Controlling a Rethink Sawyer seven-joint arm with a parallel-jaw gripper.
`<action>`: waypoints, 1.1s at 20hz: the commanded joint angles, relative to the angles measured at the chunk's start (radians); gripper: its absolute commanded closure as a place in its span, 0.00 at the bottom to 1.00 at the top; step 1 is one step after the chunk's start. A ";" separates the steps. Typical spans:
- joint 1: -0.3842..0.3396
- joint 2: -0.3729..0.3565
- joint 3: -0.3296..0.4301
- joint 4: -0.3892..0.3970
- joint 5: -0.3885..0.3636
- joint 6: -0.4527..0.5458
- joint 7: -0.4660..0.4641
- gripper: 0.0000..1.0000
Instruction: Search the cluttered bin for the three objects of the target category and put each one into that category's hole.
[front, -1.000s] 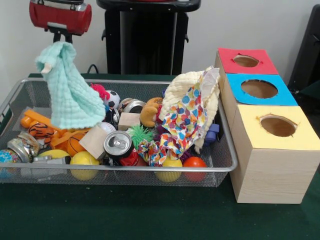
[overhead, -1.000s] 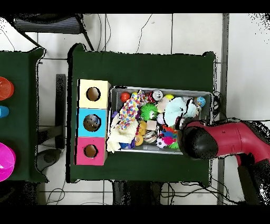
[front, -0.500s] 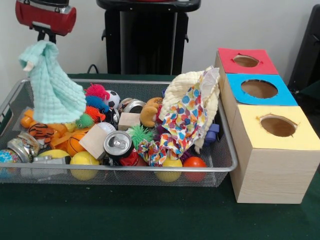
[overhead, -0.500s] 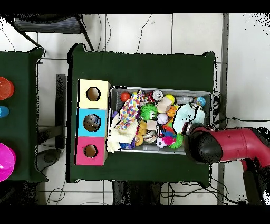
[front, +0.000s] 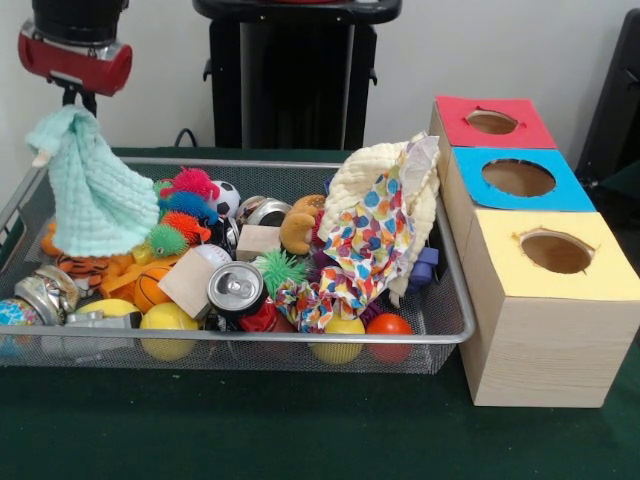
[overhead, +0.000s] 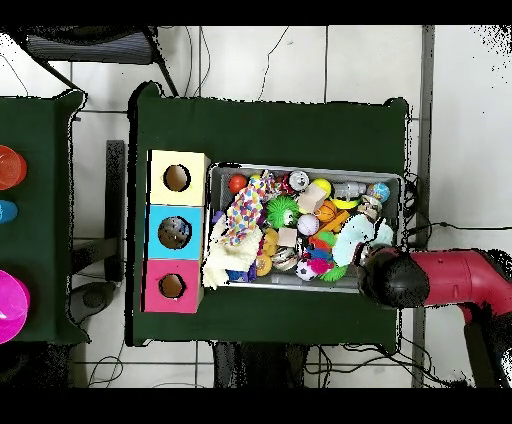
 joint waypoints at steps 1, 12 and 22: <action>0.001 0.134 -0.074 -0.028 -0.061 0.075 -0.157 1.00; 0.011 0.118 -0.056 -0.013 0.003 0.105 -0.193 0.00; -0.067 -0.046 0.075 0.054 0.206 0.105 -0.242 0.00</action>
